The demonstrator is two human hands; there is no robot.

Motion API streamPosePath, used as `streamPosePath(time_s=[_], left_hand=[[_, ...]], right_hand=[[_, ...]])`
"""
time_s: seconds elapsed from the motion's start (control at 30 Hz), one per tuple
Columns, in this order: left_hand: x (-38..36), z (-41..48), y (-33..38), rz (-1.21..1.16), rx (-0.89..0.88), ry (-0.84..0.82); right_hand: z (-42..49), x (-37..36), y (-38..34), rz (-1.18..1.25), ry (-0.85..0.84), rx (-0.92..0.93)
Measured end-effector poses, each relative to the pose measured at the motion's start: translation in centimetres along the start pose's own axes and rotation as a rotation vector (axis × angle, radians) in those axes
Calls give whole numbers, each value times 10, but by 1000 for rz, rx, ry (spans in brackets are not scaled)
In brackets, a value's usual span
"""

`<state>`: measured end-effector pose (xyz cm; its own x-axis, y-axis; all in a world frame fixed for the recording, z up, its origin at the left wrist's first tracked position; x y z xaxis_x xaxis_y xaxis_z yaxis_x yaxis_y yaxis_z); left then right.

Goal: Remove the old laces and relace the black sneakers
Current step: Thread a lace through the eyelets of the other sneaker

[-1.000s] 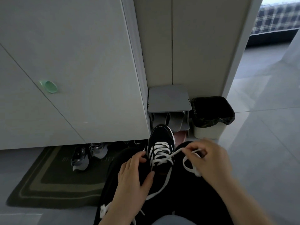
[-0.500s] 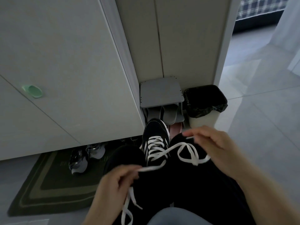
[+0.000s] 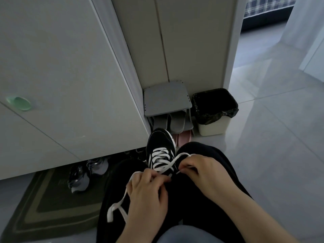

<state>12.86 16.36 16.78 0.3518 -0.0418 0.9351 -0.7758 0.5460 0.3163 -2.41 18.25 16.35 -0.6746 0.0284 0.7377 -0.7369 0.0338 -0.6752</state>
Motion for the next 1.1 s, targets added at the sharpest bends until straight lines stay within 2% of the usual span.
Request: streamPosePath(time_s=[0.27, 0.7, 0.9, 1.0, 1.07, 1.1], left_hand=[[-11, 2, 3, 100, 49, 115], [-13, 6, 3, 35, 60, 208], [-14, 8, 2, -15, 92, 142], [-14, 2, 0, -51, 160, 44], [-9, -6, -1, -231, 186, -75], [-2, -11, 1, -374, 155, -94]], right_hand=[[3, -6, 2, -33, -2, 20], [6, -11, -6, -34, 1, 94], [6, -12, -6, -46, -30, 61], [8, 3, -8, -23, 71, 51], [13, 12, -9, -126, 143, 54], [18, 11, -8, -189, 119, 38]])
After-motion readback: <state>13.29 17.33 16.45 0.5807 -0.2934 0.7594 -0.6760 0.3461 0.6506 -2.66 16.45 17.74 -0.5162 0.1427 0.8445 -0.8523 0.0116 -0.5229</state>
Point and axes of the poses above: each hand's wrist, its own z-axis towards the middle knuckle, its own x-axis out of the back of the hand, y = z × x, the point moved 7 cm from there along z, towards the middle knuckle, and after that the axes turned 8 degrees about -y, right-handed, at the moved point
